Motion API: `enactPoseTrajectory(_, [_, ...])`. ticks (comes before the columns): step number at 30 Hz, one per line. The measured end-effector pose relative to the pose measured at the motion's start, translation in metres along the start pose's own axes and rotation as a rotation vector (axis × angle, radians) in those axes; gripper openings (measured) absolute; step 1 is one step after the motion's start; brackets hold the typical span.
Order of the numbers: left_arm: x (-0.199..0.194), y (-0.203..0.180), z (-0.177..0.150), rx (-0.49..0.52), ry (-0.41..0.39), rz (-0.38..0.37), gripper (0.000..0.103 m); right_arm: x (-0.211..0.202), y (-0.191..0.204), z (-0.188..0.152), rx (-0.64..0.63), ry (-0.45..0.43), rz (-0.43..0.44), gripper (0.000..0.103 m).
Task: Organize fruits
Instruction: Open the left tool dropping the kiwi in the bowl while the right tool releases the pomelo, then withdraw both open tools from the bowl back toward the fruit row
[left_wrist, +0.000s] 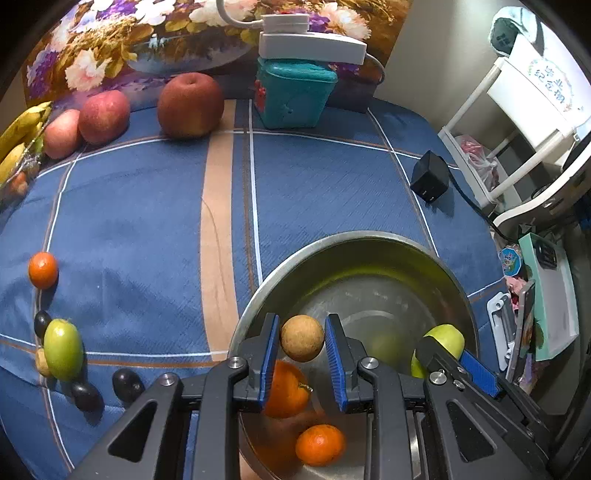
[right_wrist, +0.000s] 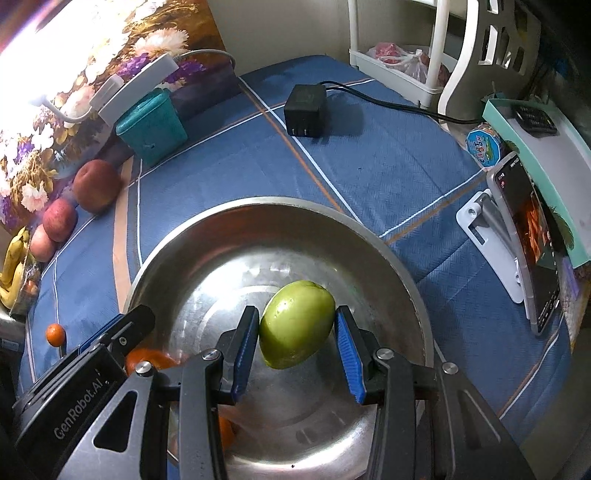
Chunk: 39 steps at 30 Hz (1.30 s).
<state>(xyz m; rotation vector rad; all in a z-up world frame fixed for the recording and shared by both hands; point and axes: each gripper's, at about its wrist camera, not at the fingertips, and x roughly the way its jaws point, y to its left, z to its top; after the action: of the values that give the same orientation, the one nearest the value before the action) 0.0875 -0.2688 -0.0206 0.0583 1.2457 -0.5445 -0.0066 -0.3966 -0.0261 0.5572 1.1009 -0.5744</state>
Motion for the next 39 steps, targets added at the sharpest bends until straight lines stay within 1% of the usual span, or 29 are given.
enactPoseTrajectory(3, [-0.001,0.002,-0.002,-0.009,0.008,-0.007,0.029,0.0,0.002,0.001,-0.009,0.004,-0.007,0.044])
enactPoseTrajectory(8, [-0.008,0.006,-0.003,-0.023,0.008,-0.018,0.035,-0.001,0.003,0.0,-0.02,0.016,-0.017,0.044])
enactPoseTrajectory(12, [-0.015,0.01,-0.005,-0.031,0.005,-0.018,0.035,-0.007,0.004,0.001,-0.027,0.005,-0.016,0.044])
enactPoseTrajectory(13, [-0.018,0.012,-0.006,-0.035,0.006,-0.014,0.037,-0.009,0.005,0.001,-0.029,0.002,-0.015,0.044])
enactPoseTrajectory(16, [-0.024,0.021,-0.01,-0.049,0.008,0.017,0.046,-0.015,0.007,0.002,-0.041,-0.004,-0.027,0.044])
enactPoseTrajectory(18, [-0.028,0.028,-0.012,-0.057,0.005,0.035,0.047,-0.016,0.008,0.001,-0.045,-0.003,-0.028,0.044])
enactPoseTrajectory(25, [-0.043,0.061,-0.025,-0.095,-0.001,0.118,0.056,-0.023,0.01,-0.004,-0.061,-0.005,-0.041,0.044])
enactPoseTrajectory(36, [-0.061,0.1,-0.054,-0.134,-0.011,0.189,0.058,-0.028,0.023,-0.02,-0.118,0.008,-0.067,0.044])
enactPoseTrajectory(37, [-0.062,0.103,-0.057,-0.137,-0.014,0.195,0.058,-0.029,0.026,-0.022,-0.119,0.01,-0.089,0.044])
enactPoseTrajectory(39, [-0.065,0.107,-0.061,-0.143,-0.016,0.201,0.058,-0.03,0.031,-0.026,-0.134,0.012,-0.092,0.044])
